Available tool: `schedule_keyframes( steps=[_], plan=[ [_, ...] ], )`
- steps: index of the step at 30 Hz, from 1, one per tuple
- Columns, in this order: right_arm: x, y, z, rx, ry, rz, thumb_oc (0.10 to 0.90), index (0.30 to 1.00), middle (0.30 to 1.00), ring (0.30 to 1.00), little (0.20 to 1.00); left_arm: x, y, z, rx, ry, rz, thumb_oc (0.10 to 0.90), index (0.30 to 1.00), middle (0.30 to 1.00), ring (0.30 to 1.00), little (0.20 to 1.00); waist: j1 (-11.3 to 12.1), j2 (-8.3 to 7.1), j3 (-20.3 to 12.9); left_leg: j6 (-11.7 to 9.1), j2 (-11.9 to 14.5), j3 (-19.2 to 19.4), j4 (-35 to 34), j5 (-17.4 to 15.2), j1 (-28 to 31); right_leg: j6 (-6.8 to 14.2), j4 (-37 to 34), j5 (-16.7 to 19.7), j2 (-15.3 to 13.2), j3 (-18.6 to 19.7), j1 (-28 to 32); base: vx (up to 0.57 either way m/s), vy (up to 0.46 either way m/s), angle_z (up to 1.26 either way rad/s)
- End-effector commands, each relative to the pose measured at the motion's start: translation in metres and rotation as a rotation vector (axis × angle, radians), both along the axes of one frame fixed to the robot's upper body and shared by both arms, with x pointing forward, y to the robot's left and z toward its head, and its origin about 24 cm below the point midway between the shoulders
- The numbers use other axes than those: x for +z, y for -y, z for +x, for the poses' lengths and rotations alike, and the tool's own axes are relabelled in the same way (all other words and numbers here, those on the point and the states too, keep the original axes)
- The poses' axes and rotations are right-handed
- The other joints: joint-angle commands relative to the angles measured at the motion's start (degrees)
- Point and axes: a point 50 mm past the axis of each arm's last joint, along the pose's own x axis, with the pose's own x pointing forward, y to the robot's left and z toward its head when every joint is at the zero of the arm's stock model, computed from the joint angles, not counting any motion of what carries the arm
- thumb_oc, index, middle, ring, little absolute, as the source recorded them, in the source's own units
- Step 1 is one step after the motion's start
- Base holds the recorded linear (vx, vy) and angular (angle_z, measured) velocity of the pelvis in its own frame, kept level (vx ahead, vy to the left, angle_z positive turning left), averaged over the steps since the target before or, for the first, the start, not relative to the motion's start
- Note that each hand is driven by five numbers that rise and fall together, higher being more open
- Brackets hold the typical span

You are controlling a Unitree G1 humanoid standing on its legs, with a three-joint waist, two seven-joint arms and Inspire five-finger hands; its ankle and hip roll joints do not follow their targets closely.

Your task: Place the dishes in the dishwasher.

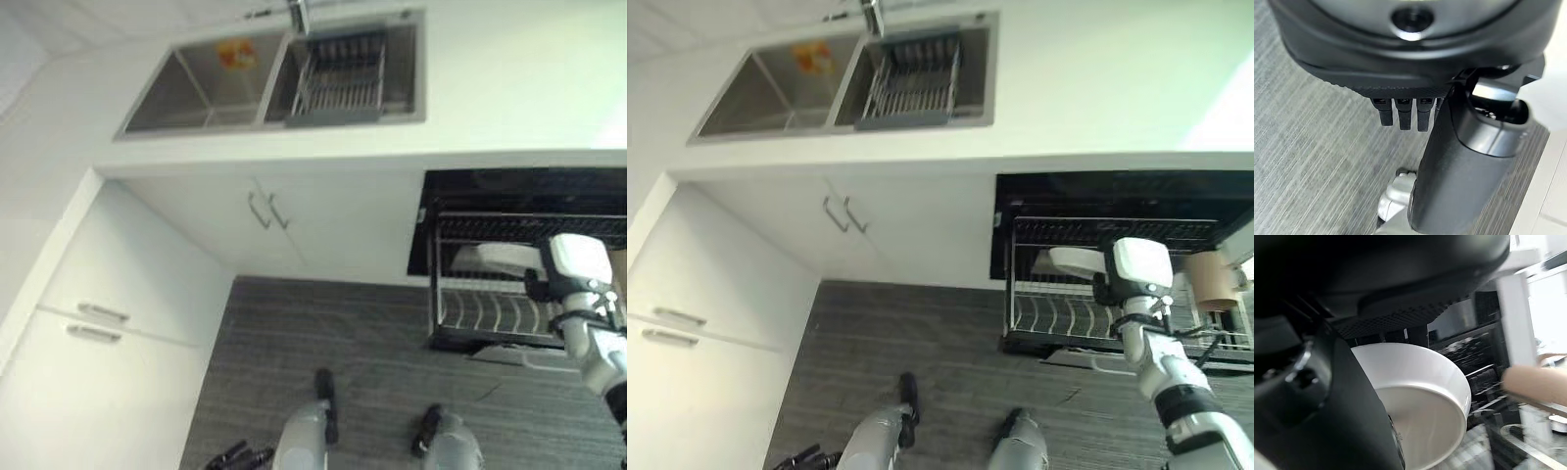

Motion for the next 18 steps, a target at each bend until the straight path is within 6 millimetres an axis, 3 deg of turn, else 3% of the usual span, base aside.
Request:
schedule_keyframes(
  steps=[1,5,8,18],
  plan=[
    [0.075,-0.014,0.029,0.02,0.359,-0.014,0.4,0.3,0.3,0.3,0.3,0.021,-0.039,0.023,0.025,0.091,0.095,0.8,0.9,0.9,0.9,0.9,0.39,-4.06,0.91,-2.28,1.21,-2.21,11.35,-17.41,0.03,6.62,-15.98,5.04,0.29,2.36,7.29,-0.21,-0.095,0.03],
    [0.105,-0.011,0.039,-0.009,0.406,-0.066,0.4,0.3,0.3,0.3,0.3,0.027,-0.042,0.036,0.028,0.12,0.106,0.8,0.9,0.9,0.9,0.9,1.29,-3.7,2.42,-2.78,1.41,-3.03,11.35,-18.32,-1.52,7.06,-15.98,3.96,0.8,3.13,6.08,-0.05,-0.087,0.08],
    [0.115,-0.012,0.043,-0.015,0.414,-0.093,0.4,0.3,0.3,0.3,0.3,0.027,-0.042,0.037,0.029,0.131,0.107,0.8,0.9,0.9,0.9,0.9,1.52,-3.77,2.71,-2.85,1.46,-2.96,11.35,-18.29,-1.83,7.05,-15.98,3.98,0.91,3.02,5.83,-0.02,-0.036,0.05],
    [0.104,-0.015,0.053,-0.025,0.279,-0.12,0.4,0.3,0.3,0.3,0.3,0.031,-0.04,0.053,-0.005,0.177,0.107,0.8,0.9,0.9,0.9,0.9,2.24,-4.17,3.27,-2.76,1.48,-2.77,11.35,-18.16,-2.91,7.35,-15.98,4.3,0.71,2.8,4.66,0.0,-0.006,0.03]
  ],
)
